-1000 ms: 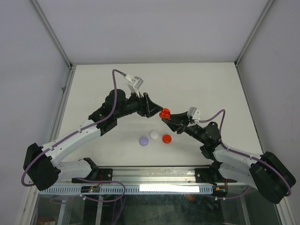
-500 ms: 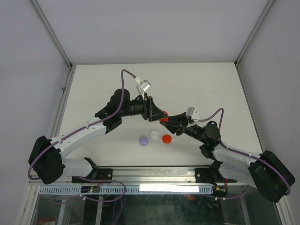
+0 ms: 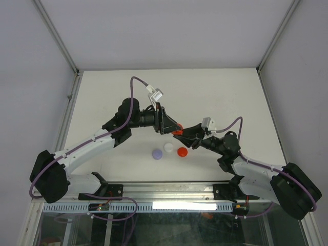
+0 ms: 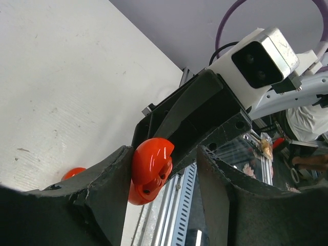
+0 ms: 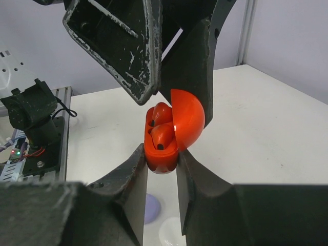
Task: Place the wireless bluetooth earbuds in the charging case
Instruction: Close the charging case, then place the charging case at the center of the board.
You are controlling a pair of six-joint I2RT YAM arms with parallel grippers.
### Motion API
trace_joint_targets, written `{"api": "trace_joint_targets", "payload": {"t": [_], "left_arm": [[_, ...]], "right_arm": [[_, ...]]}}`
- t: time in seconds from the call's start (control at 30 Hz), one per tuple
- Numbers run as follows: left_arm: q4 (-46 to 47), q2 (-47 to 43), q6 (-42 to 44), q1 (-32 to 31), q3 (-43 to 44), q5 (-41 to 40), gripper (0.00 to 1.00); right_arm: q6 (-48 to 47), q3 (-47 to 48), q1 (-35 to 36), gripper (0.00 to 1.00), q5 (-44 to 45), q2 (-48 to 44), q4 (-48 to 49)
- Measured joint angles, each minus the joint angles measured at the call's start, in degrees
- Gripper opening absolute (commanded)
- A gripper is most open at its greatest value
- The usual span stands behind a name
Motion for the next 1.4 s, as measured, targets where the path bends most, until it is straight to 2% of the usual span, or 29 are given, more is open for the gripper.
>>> {"api": "trace_joint_targets", "payload": {"t": [0.3, 0.57, 0.77, 0.9, 1.13, 1.4], "left_arm": [[1.9, -2.3, 0.5, 0.3, -1.8, 2.3, 0.53], [0.5, -5.6, 3.1, 1.3, -3.0, 0.1, 0.6], [-9.0, -8.9, 6.9, 2.2, -3.0, -13.6, 0.66], [-16.3, -11.3, 9.5, 2.3, -3.0, -23.3, 0.79], [-25.8, -15.3, 14.2, 3.1, -3.0, -39.0, 0.99], [-30.5, -17.1, 17.0, 4.9, -4.3, -56.2, 0.99]], "right_arm": [[0.4, 1.4, 0.0, 0.0, -4.0, 0.1, -4.8], [1.2, 3.3, -0.4, 0.0, -5.4, 0.3, -11.7], [1.9, 7.0, -2.1, 0.0, -1.1, 0.4, -23.1], [3.6, 9.6, -4.7, 0.0, 2.5, 2.1, -31.5], [8.1, 15.5, -9.4, 0.0, 5.0, 11.0, -45.3], [12.1, 26.1, -9.6, 0.07, 3.8, 25.3, -56.7]]}}
